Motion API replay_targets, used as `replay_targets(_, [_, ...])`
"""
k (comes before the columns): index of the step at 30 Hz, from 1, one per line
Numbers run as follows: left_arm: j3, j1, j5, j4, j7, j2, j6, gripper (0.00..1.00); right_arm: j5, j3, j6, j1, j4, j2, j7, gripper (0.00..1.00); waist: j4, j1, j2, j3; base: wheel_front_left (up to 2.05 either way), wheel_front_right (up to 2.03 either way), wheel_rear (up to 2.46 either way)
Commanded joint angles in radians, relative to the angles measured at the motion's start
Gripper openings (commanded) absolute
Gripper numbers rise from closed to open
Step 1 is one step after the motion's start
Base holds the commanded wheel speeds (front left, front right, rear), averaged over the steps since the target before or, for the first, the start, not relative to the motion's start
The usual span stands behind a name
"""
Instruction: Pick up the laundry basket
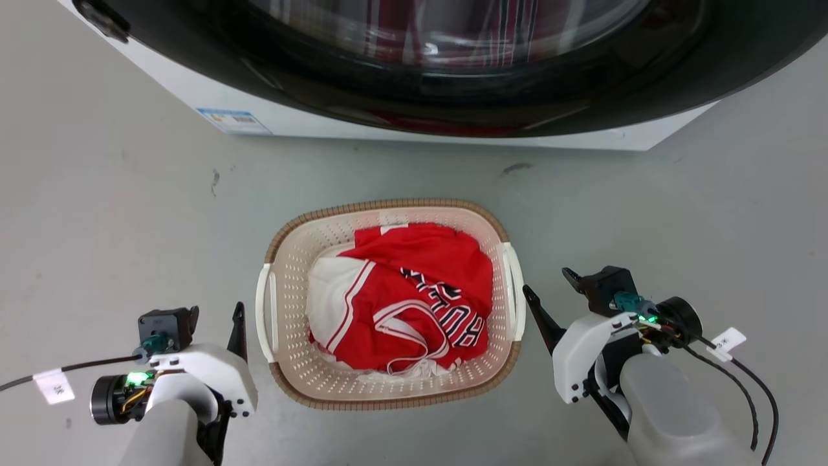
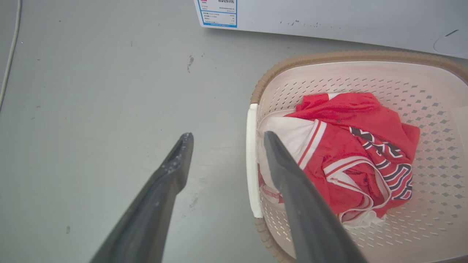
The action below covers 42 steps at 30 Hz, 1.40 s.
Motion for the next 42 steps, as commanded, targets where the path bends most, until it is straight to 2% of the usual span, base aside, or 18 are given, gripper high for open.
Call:
replay_targets(1, [-0.004,-0.019,-0.003,0.008,-0.003,0.001,-0.001,1.00,0.010,0.006,-0.001,-0.024,0.010,-0.002,-0.002,1.00,0.005,-0.0001,0.0000,0.027,0.00,0.00,0.00])
replay_targets(17, [-0.109,-0.162,-0.052,0.169,-0.003,0.003,-0.001,1.00,0.135,0.173,-0.001,-0.190,0.200,-0.001,0.000,1.00,0.020,-0.0001,0.0000,0.188,0.00,0.00,0.00])
replay_targets(34, [-0.168,-0.268,-0.064,0.281,-0.003,-0.005,0.001,1.00,0.238,0.288,-0.001,-0.277,0.258,-0.001,0.012,1.00,0.028,-0.0001,0.0000,0.288,0.00,0.00,0.00])
replay_targets(35, [-0.172,-0.274,-0.061,0.283,-0.003,-0.006,0.001,0.65,0.246,0.295,-0.001,-0.276,0.258,-0.002,0.017,0.45,0.028,-0.0001,0.0000,0.290,0.00,0.00,0.00])
replay_targets(36, [-0.175,-0.277,-0.060,0.287,-0.003,-0.008,0.001,0.29,0.253,0.302,-0.001,-0.277,0.258,-0.001,0.019,0.00,0.027,-0.0001,0.0000,0.291,0.00,0.00,0.00])
replay_targets(37, [-0.178,-0.278,-0.062,0.294,-0.003,-0.013,0.001,0.00,0.257,0.308,-0.001,-0.279,0.259,-0.001,0.020,0.00,0.027,-0.0001,0.0000,0.291,0.00,0.00,0.00])
replay_targets(42, [-0.195,-0.290,-0.066,0.307,-0.003,-0.018,0.001,0.00,0.280,0.340,0.001,-0.281,0.264,-0.003,0.020,0.00,0.031,-0.0001,0.0000,0.279,0.00,0.00,0.00])
